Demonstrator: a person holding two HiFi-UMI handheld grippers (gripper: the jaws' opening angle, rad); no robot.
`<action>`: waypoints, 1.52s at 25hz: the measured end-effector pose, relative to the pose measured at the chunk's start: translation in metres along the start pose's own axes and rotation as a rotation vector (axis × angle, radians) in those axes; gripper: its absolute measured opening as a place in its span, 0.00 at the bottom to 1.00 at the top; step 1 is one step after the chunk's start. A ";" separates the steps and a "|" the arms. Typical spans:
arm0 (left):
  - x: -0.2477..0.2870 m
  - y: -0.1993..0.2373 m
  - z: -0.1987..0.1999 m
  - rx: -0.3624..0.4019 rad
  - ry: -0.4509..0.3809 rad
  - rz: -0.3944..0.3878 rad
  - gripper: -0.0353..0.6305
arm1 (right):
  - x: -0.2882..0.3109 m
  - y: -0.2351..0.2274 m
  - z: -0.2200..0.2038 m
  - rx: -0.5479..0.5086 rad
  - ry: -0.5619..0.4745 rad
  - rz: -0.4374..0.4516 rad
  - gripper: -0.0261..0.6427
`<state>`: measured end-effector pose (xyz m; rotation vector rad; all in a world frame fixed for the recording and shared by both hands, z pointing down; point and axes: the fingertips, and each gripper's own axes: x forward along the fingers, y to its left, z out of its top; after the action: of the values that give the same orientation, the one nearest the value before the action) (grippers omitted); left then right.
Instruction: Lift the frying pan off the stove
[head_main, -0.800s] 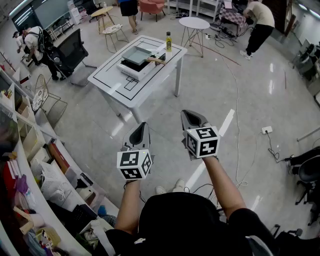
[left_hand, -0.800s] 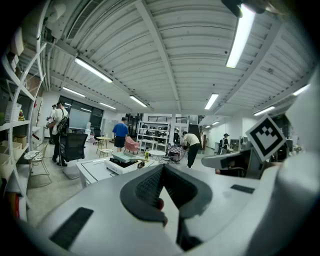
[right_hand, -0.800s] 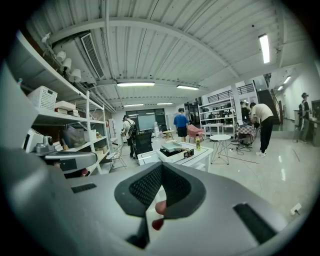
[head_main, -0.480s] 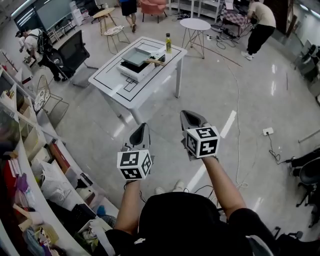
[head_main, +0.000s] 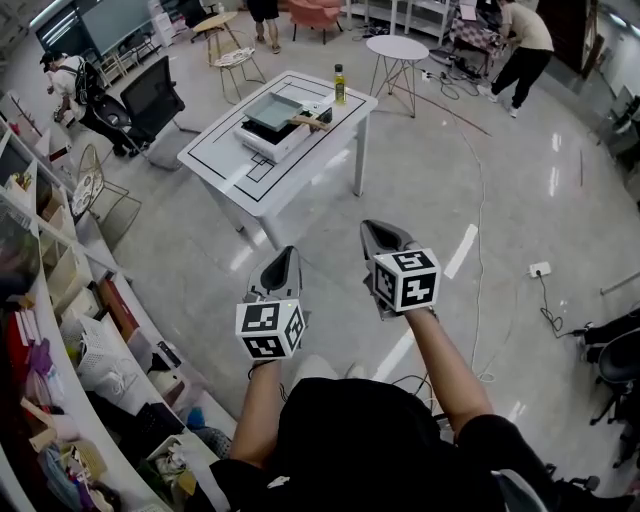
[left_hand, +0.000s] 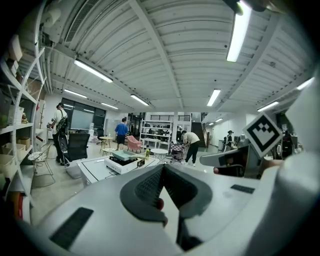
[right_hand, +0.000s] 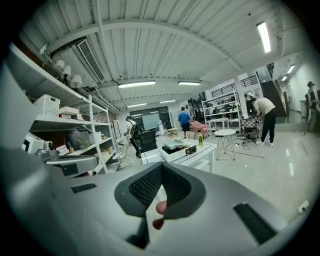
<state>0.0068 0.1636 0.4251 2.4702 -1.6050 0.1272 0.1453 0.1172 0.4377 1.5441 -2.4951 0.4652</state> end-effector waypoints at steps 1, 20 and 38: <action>0.002 0.000 0.001 -0.002 -0.002 0.001 0.07 | 0.001 -0.002 0.001 0.002 -0.001 0.003 0.04; 0.104 0.052 0.020 -0.005 -0.009 -0.006 0.07 | 0.104 -0.039 0.025 0.007 0.030 0.010 0.04; 0.223 0.154 0.066 -0.015 -0.001 -0.027 0.07 | 0.251 -0.055 0.088 0.007 0.053 0.017 0.04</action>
<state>-0.0440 -0.1107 0.4176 2.4799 -1.5664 0.1098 0.0834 -0.1473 0.4407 1.4943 -2.4704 0.5109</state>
